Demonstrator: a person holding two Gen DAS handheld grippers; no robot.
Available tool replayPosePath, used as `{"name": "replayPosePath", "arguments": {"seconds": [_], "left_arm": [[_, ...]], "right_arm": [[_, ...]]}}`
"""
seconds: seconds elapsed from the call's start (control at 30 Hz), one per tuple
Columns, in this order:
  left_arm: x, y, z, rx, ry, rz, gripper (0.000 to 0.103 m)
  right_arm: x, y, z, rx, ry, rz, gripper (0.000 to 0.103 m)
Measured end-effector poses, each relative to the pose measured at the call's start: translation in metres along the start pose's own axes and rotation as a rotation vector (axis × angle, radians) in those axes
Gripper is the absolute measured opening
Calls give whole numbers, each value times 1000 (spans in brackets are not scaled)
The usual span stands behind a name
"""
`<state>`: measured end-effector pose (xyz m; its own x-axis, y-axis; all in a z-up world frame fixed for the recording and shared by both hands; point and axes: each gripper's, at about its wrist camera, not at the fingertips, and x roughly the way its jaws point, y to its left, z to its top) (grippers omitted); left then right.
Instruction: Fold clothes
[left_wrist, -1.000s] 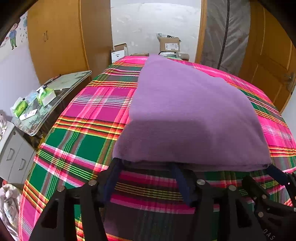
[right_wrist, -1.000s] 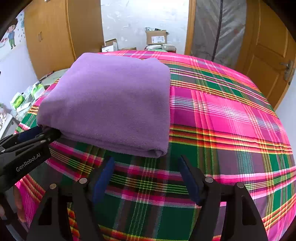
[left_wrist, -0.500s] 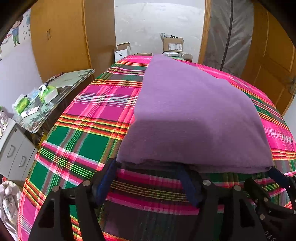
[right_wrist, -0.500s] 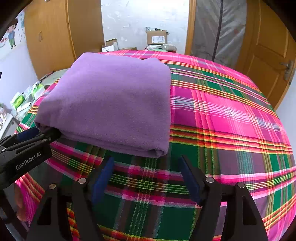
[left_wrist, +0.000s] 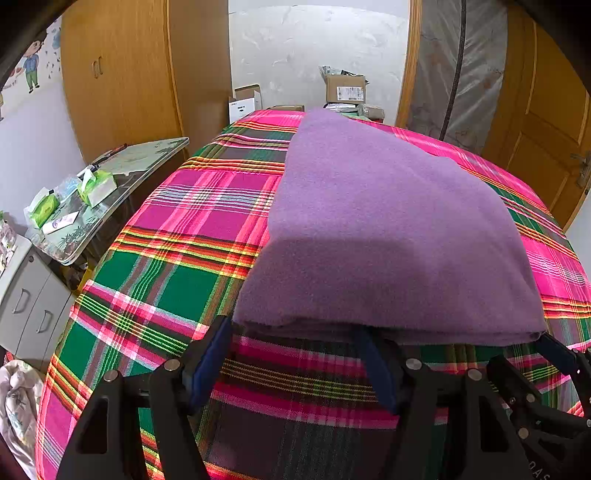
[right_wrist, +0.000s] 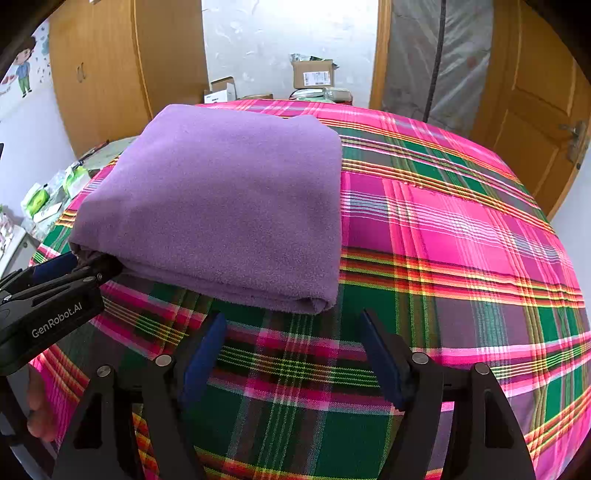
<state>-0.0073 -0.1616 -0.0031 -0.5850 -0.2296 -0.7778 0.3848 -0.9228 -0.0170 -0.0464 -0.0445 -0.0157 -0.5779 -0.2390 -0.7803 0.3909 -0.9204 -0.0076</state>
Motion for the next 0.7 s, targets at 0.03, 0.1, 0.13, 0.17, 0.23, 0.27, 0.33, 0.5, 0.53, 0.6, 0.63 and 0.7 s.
{"name": "replayPosePath", "arguments": {"seconds": [0.03,0.1,0.13,0.17,0.23,0.27,0.33,0.5,0.53,0.6,0.63,0.7], "left_arm": [[0,0,0,0,0,0,69],[-1,-1,-1,-1,0,0,69],[-1,0,-1,-1,0,0,69],[-1,0,-1,-1,0,0,69],[-1,0,-1,-1,0,1,69],[0,0,-1,-1,0,1,69],[0,0,0,-1,0,0,69],[0,1,0,-2,0,0,69],[0,1,0,-2,0,0,69],[0,1,0,-2,0,1,69],[0,1,0,-1,0,1,70],[0,1,0,-2,0,1,70]], "right_arm": [[0,0,0,0,0,0,75],[0,0,0,0,0,0,76],[0,0,0,0,0,-1,76],[0,1,0,1,0,-1,76],[0,1,0,1,0,-1,76],[0,1,0,1,0,-1,76],[0,0,0,0,0,-1,76],[0,-2,0,-2,0,1,76],[0,-3,0,-2,0,1,76],[1,-3,0,-2,0,1,76],[1,-3,0,-2,0,2,76],[1,-3,0,-2,1,2,76]]}}
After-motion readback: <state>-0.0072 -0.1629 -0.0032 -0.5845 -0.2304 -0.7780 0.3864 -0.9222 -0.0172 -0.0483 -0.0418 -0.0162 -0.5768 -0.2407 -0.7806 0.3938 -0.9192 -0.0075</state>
